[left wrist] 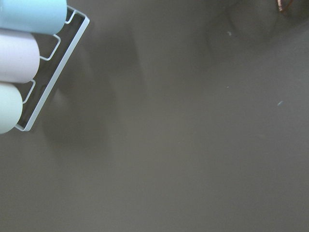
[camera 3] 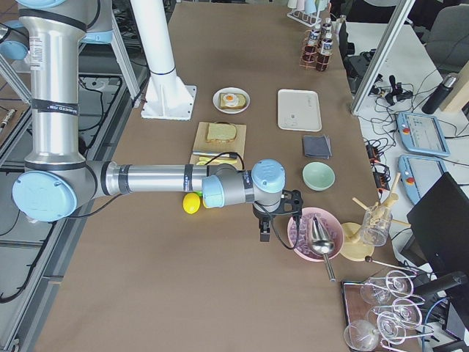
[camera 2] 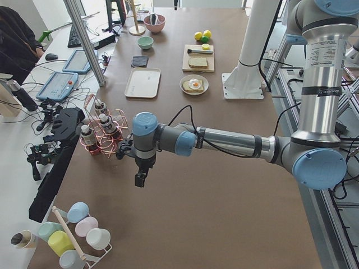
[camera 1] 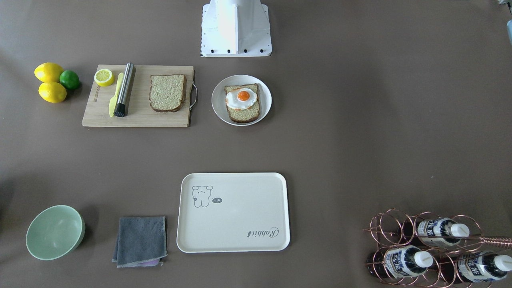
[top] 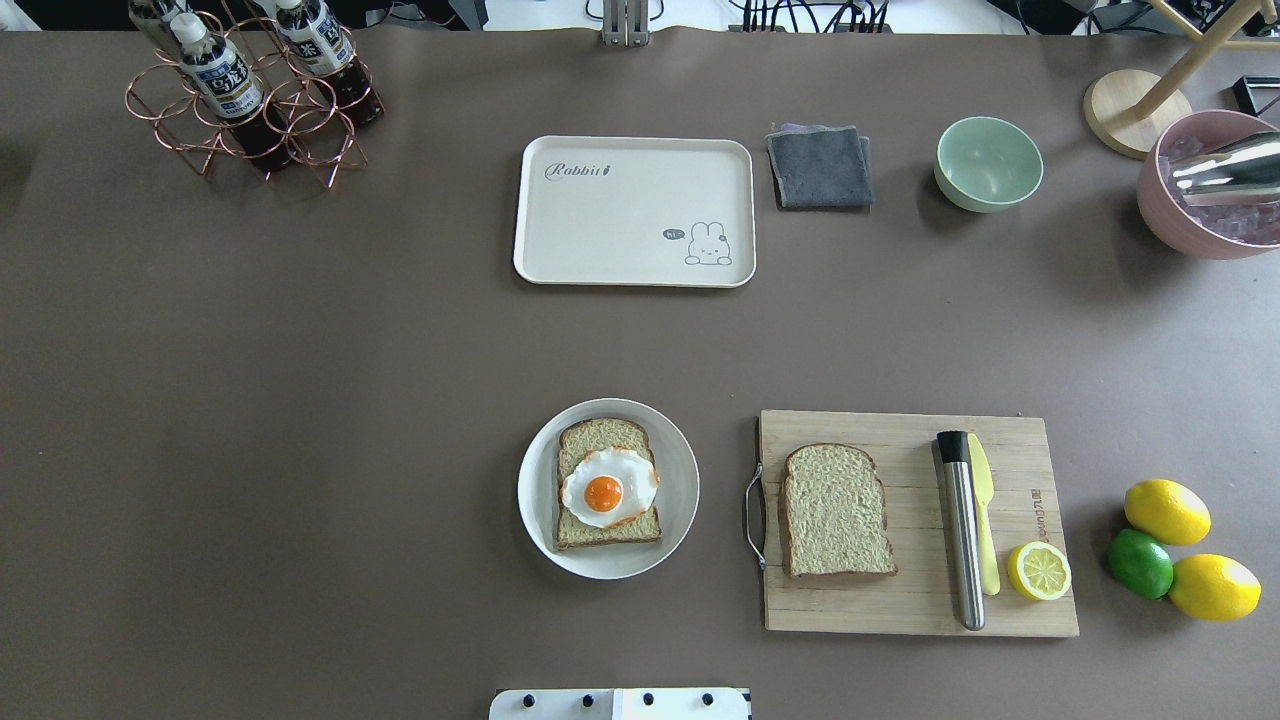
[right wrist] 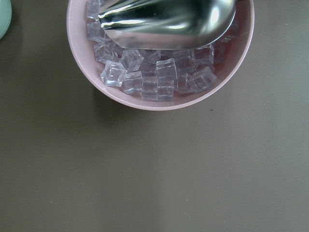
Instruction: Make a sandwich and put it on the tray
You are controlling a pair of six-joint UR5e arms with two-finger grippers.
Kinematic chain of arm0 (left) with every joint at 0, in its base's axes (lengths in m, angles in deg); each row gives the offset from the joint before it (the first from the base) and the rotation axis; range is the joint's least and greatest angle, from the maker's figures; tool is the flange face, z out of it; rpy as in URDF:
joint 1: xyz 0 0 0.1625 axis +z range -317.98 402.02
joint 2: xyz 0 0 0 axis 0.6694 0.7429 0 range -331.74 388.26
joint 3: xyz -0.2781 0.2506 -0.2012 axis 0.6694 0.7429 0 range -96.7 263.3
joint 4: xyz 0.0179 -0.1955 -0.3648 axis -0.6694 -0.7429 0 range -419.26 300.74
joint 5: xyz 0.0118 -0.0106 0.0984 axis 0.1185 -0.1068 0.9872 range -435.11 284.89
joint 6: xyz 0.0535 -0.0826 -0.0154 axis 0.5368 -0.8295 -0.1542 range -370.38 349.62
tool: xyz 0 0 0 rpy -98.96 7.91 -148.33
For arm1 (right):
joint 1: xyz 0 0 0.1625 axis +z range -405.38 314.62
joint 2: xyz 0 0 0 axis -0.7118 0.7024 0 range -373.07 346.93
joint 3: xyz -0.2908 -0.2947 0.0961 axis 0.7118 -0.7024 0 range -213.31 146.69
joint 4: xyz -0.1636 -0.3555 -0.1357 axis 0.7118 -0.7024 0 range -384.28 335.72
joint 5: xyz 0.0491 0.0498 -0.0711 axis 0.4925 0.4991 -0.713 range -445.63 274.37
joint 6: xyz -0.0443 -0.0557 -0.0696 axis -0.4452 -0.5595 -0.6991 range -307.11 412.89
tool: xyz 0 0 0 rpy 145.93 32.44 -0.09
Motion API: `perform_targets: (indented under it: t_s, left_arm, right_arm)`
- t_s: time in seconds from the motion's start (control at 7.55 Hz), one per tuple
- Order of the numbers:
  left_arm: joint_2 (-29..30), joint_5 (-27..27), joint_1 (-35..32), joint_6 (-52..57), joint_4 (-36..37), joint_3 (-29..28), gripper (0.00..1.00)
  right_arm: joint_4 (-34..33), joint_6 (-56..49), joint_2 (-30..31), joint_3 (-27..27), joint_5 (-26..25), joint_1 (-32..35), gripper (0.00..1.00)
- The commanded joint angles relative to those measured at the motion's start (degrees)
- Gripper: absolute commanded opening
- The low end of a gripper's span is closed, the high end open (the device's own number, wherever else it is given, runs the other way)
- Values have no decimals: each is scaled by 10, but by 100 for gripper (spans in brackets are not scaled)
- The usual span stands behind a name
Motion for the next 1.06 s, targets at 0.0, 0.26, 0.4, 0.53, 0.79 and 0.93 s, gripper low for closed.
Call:
perform_targets:
  t_s: [0.0,0.26,0.4,0.53,0.79,0.93]
  left_arm:
    - [15,-3,65,-30,-54,25,98]
    - [15,-7,70,-135,-88,35,98]
    - [12,-4,89,-134,-90,41,98]
    - [20,-9,90,-134,-91,36,98]
    - [23,-1,98,-152,-93,43,98]
    - [19,1,110,-203,-112,63,98]
  right_arm:
    - [0,1,0,21,0,-23,100]
    - [0,1,-12,43,-1,-40,100]
    - [-1,2,-38,44,0,-53,100]
    - [0,2,-50,50,-3,-69,100]
    - [0,98,-90,76,-1,-106,100]
    - [4,165,-109,86,-6,-135,100]
